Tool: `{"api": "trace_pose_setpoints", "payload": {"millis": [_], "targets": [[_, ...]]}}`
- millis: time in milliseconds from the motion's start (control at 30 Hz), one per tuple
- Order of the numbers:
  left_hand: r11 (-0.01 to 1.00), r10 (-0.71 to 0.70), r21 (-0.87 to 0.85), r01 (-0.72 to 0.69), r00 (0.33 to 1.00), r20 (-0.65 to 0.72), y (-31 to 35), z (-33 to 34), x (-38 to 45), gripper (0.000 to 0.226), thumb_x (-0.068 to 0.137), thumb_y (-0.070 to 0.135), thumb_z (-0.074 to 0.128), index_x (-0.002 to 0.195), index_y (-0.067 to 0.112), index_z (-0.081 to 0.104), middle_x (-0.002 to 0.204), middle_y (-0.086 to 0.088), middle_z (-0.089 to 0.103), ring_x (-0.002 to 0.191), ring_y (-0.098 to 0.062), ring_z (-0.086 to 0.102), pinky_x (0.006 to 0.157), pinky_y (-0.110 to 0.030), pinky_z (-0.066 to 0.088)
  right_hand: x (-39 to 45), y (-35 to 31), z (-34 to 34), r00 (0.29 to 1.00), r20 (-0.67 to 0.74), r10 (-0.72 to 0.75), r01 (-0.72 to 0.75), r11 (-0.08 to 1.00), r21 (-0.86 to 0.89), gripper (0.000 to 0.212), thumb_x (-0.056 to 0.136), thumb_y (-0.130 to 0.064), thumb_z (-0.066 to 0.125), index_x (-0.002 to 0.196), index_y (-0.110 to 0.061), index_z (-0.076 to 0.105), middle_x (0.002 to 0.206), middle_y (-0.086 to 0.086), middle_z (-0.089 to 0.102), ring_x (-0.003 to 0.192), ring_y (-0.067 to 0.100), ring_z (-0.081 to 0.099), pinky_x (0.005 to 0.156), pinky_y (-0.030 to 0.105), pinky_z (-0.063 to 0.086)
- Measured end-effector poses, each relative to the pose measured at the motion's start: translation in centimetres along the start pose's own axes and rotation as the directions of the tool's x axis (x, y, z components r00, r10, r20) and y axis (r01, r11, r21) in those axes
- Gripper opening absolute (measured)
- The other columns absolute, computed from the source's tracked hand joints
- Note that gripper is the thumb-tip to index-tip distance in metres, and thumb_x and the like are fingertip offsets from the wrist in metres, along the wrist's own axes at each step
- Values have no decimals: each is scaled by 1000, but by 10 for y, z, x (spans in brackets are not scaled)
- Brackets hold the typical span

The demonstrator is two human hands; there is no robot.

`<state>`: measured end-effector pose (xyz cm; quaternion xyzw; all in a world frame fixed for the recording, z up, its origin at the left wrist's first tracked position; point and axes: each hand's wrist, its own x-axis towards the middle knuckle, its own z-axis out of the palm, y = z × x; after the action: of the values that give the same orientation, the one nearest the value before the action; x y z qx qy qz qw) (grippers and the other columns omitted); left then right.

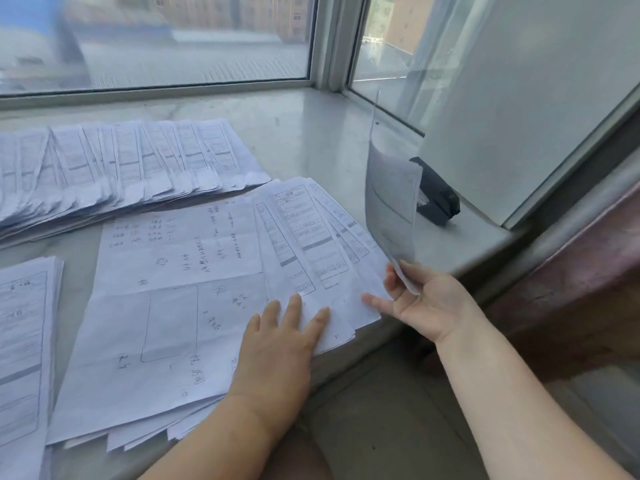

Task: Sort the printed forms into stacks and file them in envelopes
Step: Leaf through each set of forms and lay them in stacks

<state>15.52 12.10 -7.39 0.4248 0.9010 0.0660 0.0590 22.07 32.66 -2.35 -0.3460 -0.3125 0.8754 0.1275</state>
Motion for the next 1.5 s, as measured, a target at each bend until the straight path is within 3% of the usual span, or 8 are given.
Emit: {"api": "trace_pose_setpoints", "payload": {"millis": [100,300,467,533,733,1200,1400,1500], "targets": [[1000,7,20,-7,1000,-11,0,0,-1,75,89,13,32,147,42,-7,157,1,-2,142,-26,5,113,-39,14,3,-4,-9,998,62,-15,16,1000,-9,28,77,-8,59,105,-8,64,66,7,68,56,16,66,67,55,57],[999,28,46,-27,999,-19,-1,-2,-3,77,86,14,33,147,44,-4,157,1,5,141,-27,13,111,-37,21,8,-13,-16,996,78,-30,38,994,-101,23,97,-9,44,113,-12,61,63,4,67,57,14,67,78,57,49],[998,48,51,-42,993,-105,0,-7,-4,75,56,9,77,127,27,61,122,-12,62,102,-40,62,76,-44,54,8,-13,-6,991,136,11,3,994,-108,20,94,-6,47,105,-9,63,65,6,66,58,15,66,70,58,56],[996,67,69,-60,991,-112,0,-5,-3,71,51,13,85,119,20,67,114,-13,67,92,-40,65,69,-44,56,7,-13,4,983,180,39,-21,995,-102,18,91,-5,49,98,-8,65,65,7,66,58,16,65,69,58,57],[999,44,33,-39,982,-184,-1,-8,-3,60,54,23,86,111,15,69,106,-4,70,87,-32,68,60,-35,57,12,-20,25,976,215,34,5,984,-180,19,94,-5,48,101,-9,65,71,7,67,63,16,66,83,64,49],[998,5,-59,-20,970,-244,2,-11,-3,40,66,35,80,101,18,69,101,2,69,90,-28,66,58,-35,55,27,-23,34,977,204,68,-15,967,-252,19,97,-6,47,89,-12,62,72,6,68,62,16,68,82,65,48],[992,-87,-108,68,979,-183,8,-17,5,22,88,39,39,105,30,48,105,14,53,99,-13,48,65,-25,39,27,-21,34,979,194,67,-14,965,-261,24,97,-6,47,83,-12,65,72,6,67,62,15,67,79,60,53],[990,-77,-129,53,979,-188,7,-21,4,21,81,24,59,101,26,54,93,12,58,86,-16,55,55,-28,38,17,-24,21,982,185,34,1,983,-185,29,96,-6,47,79,-13,70,69,6,69,62,15,67,74,56,56]]}}
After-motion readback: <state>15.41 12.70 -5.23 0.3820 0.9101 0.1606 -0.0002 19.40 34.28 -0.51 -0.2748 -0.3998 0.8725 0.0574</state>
